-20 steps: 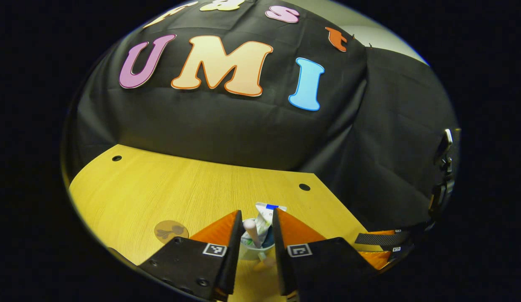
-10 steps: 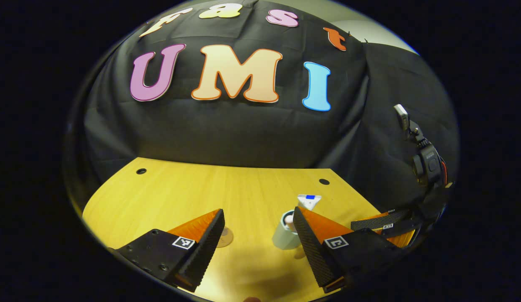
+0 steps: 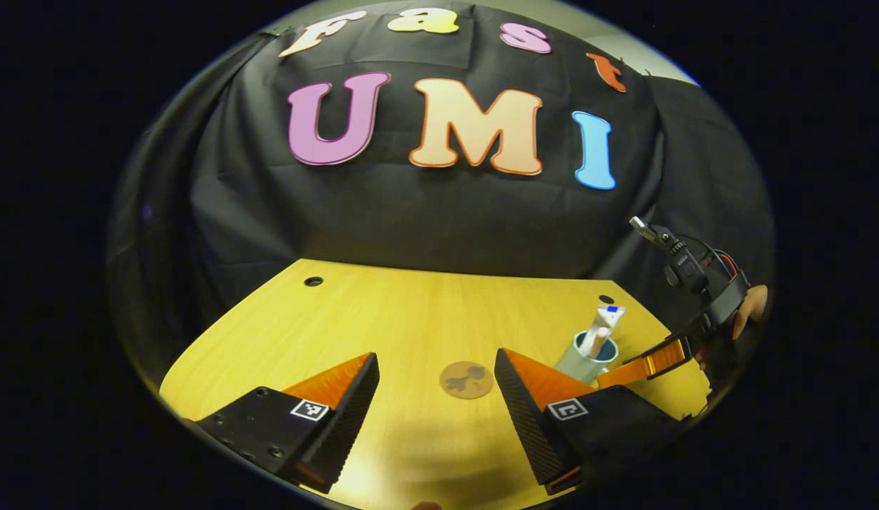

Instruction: Put the toothbrush and toothpaste on the desktop into the cup, then pick up the cup and place it on the coaster on the desktop.

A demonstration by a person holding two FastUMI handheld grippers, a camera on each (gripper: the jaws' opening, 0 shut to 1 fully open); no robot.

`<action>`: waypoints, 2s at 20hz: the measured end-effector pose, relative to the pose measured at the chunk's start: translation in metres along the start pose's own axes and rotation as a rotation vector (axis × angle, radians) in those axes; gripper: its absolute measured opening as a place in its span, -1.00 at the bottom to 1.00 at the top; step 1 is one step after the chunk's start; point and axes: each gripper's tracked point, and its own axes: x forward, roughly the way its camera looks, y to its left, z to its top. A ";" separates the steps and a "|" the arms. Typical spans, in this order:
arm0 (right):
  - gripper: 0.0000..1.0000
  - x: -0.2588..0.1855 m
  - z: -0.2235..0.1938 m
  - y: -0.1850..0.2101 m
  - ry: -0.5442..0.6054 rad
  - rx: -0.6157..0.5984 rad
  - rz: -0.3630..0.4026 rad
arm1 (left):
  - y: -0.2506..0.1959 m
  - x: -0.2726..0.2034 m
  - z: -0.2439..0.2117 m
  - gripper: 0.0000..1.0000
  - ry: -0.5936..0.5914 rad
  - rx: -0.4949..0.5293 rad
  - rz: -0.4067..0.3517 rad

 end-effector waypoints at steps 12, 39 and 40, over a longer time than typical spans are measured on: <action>0.51 0.052 -0.002 -0.016 0.146 -0.054 -0.111 | 0.087 -0.021 -0.011 0.90 0.022 -0.055 0.140; -0.44 0.065 0.032 0.142 0.098 -0.231 -0.010 | 0.169 -0.017 -0.014 0.91 0.042 -0.086 0.149; -0.44 0.067 0.032 0.146 0.101 -0.241 -0.019 | 0.174 -0.017 -0.015 0.91 0.044 -0.089 0.153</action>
